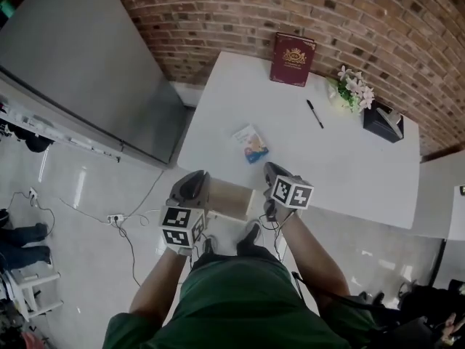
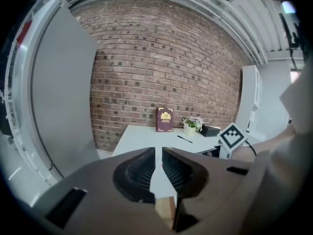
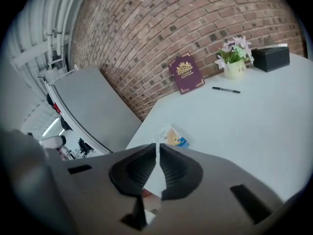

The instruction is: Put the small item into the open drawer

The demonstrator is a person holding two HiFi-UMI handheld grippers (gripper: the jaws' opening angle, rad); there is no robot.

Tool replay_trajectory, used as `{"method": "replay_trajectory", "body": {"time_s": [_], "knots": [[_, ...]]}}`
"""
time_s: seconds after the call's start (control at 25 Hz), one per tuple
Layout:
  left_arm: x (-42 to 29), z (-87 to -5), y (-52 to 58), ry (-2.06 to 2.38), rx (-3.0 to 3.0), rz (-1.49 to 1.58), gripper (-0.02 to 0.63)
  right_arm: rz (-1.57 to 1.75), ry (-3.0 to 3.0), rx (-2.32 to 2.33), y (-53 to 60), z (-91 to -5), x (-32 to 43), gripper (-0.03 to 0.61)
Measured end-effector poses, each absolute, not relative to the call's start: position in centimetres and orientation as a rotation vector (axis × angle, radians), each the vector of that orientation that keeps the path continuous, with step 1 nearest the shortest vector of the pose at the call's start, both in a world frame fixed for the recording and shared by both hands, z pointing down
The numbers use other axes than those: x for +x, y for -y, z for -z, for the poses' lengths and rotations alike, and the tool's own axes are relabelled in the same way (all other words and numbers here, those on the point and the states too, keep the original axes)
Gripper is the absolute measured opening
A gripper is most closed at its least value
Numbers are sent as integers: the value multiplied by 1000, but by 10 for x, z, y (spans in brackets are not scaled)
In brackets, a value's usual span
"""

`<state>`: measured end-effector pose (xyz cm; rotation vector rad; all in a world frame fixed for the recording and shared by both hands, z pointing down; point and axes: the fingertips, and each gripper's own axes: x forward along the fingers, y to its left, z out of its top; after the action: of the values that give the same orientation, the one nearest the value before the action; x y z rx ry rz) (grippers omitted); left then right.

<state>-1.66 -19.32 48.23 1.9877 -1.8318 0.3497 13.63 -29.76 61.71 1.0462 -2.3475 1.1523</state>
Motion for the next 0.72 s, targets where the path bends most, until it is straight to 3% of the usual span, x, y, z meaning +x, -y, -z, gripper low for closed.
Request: {"method": "replay_trajectory", "body": {"time_s": [0.28,0.72], "knots": [[-31,-493,175,1875,1848,-309,40,-1575,2215,1008,310,-662,121,80],[-72,-502,127,1934,1690,-282,40,-1610,2052,1148,340,-714,109,139]]}}
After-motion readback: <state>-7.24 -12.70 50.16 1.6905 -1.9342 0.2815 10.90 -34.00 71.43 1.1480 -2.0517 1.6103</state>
